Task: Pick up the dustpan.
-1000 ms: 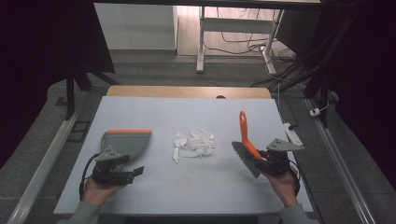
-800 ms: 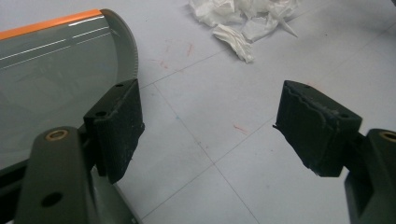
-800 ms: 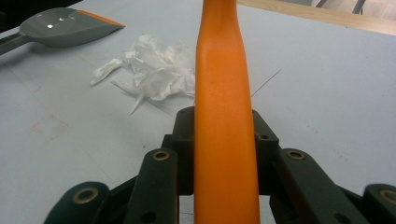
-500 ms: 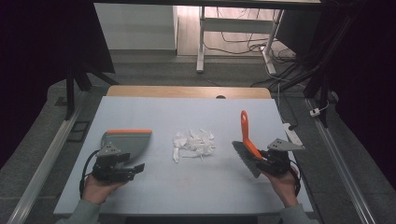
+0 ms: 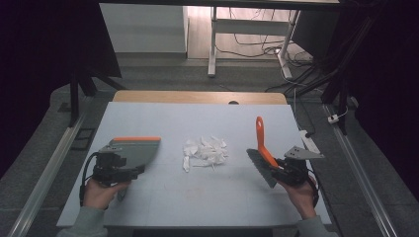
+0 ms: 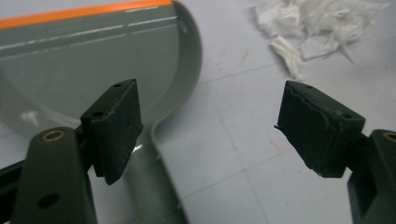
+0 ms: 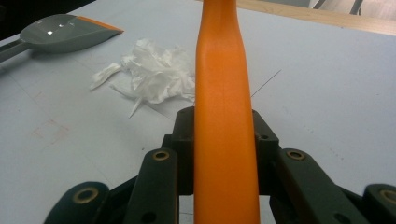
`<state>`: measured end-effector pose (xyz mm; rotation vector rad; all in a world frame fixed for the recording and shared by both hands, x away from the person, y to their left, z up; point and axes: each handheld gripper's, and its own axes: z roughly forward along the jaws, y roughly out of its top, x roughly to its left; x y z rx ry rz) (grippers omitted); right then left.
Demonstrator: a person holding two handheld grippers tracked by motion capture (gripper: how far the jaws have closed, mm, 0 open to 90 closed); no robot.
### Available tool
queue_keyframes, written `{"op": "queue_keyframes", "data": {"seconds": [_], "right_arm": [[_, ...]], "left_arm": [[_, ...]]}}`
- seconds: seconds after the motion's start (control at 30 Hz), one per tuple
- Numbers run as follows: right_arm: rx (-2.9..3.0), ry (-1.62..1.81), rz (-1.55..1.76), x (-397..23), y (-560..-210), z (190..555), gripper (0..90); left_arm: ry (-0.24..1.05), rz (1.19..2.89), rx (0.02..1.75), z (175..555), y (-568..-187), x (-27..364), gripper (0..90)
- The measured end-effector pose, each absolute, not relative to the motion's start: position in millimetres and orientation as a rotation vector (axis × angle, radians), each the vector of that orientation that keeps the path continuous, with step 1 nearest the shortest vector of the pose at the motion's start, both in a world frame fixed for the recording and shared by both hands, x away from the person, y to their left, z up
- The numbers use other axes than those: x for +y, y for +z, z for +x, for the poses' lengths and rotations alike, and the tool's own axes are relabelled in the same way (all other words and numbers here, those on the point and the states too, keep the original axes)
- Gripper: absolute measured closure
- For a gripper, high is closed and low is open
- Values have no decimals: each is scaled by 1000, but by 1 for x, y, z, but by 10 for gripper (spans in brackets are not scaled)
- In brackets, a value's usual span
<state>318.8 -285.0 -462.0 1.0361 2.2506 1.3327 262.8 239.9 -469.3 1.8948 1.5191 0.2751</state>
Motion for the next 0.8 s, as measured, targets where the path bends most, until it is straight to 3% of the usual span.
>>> {"op": "queue_keyframes", "data": {"seconds": [0.8], "right_arm": [[2267,1305,1030,-281,-465,318,702]], "left_arm": [[162,1947,1752,274,-506,254,134]]}}
